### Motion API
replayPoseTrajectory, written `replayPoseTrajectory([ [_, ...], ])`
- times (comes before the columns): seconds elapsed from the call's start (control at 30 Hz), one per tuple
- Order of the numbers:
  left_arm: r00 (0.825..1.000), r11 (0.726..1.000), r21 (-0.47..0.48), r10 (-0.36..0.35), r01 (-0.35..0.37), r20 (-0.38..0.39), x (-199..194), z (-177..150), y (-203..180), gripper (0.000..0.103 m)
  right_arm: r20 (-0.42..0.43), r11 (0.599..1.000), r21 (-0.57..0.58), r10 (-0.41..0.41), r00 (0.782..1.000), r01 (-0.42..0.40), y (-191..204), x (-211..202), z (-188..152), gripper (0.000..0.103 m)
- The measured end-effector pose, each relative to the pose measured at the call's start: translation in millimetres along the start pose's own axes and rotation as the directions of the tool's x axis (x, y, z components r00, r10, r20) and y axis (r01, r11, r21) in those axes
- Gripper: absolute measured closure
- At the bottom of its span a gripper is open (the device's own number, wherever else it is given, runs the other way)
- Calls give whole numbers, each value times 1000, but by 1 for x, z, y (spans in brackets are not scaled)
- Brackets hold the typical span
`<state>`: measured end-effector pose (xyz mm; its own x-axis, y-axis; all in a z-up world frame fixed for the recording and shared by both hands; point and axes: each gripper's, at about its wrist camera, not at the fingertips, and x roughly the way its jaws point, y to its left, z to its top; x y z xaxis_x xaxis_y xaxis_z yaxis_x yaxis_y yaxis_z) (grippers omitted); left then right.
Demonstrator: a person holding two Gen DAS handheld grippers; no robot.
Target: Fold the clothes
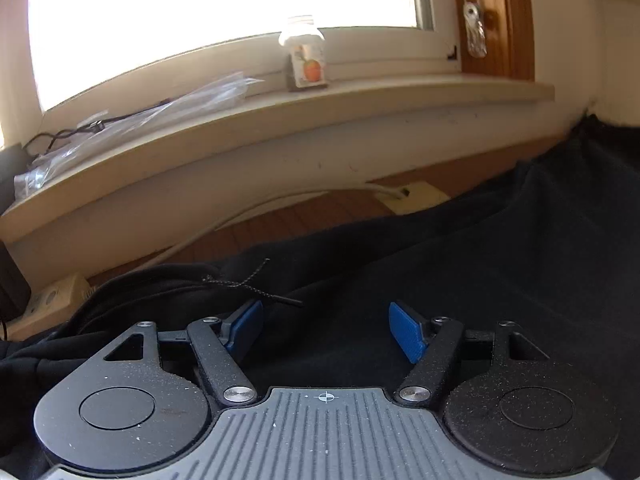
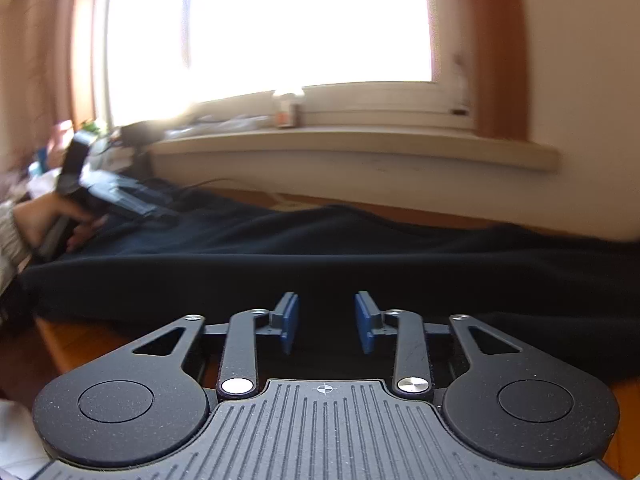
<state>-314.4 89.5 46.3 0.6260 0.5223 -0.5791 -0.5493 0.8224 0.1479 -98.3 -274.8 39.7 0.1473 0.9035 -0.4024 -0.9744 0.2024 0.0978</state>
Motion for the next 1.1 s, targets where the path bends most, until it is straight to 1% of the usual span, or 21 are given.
replayPoseTrajectory([
  [0.1, 999, 998, 55, -29, 28, 15, -3, 6, -4, 30, -2, 999, 44, -1, 1000, 1, -16, 4, -1, 61],
  [0.13, 999, 996, 79, -36, 34, 21, -4, 9, -4, 32, -1, 998, 57, 4, 1000, -3, -20, 4, -1, 61],
  [0.17, 999, 994, 105, -33, 31, 17, -3, 13, -5, 35, -1, 998, 69, 8, 1000, -8, -24, 3, -1, 61],
  [0.23, 1000, 988, 151, -14, 14, 1, 1, 18, -2, 50, 1, 995, 94, 17, 1000, -17, -32, 3, -1, 61],
  [0.3, 1000, 982, 187, 0, 3, -15, 7, 22, 4, 53, 3, 993, 119, 26, 1000, -26, -40, 2, -1, 61],
  [0.37, 998, 983, 180, -33, 40, -46, 16, 23, 14, 54, 7, 993, 114, 28, 1000, -28, -44, -2, -3, 61],
  [0.47, 994, 983, 158, -85, 95, -65, 23, 23, 22, 54, 21, 996, 90, 18, 1000, -20, -44, -6, -7, 61],
  [0.5, 993, 982, 150, -101, 110, -68, 24, 24, 24, 61, 25, 996, 87, 16, 1000, -18, -44, -7, -8, 61],
  [0.53, 990, 981, 140, -121, 130, -70, 25, 24, 26, 91, 30, 996, 89, 15, 999, -18, -45, -8, -8, 61],
  [0.57, 987, 980, 130, -146, 154, -72, 25, 23, 27, 94, 35, 996, 91, 14, 999, -17, -45, -9, -8, 61],
  [0.6, 986, 978, 134, -150, 158, -69, 24, 23, 25, 95, 38, 995, 95, 14, 999, -18, -46, -10, -8, 61],
  [0.67, 991, 978, 162, -125, 130, -39, 16, 25, 20, 97, 39, 994, 102, 18, 999, -22, -47, -11, -9, 61],
  [0.73, 993, 981, 159, -115, 110, 27, 0, 33, 20, 97, 38, 995, 101, 23, 999, -26, -47, -11, -10, 61],
  [0.8, 988, 987, 138, -97, 80, 120, -21, 46, 26, 97, 40, 995, 100, 23, 999, -26, -48, -11, -10, 61],
  [0.83, 982, 992, 112, -75, 56, 173, -31, 54, 31, 97, 40, 995, 99, 22, 999, -26, -48, -11, -10, 61],
  [0.87, 978, 996, 84, -44, 28, 203, -35, 59, 35, 97, 41, 995, 99, 21, 999, -25, -47, -11, -10, 61],
  [0.9, 977, 998, 65, -18, 4, 211, -34, 63, 38, 97, 42, 995, 99, 20, 999, -24, -47, -11, -10, 61],
  [0.93, 982, 998, 62, 2, -14, 190, -28, 64, 38, 97, 43, 995, 99, 20, 999, -24, -47, -12, -10, 61],
  [1.0, 995, 996, 85, 31, -39, 90, -3, 60, 33, 96, 45, 995, 98, 18, 999, -22, -47, -12, -10, 61],
  [1.07, 999, 995, 93, 39, -40, 21, 15, 51, 30, 92, 46, 995, 98, 17, 999, -21, -47, -12, -10, 61],
  [1.1, 999, 995, 91, 43, -44, 6, 19, 47, 30, 88, 47, 995, 98, 16, 999, -21, -47, -12, -10, 61],
])
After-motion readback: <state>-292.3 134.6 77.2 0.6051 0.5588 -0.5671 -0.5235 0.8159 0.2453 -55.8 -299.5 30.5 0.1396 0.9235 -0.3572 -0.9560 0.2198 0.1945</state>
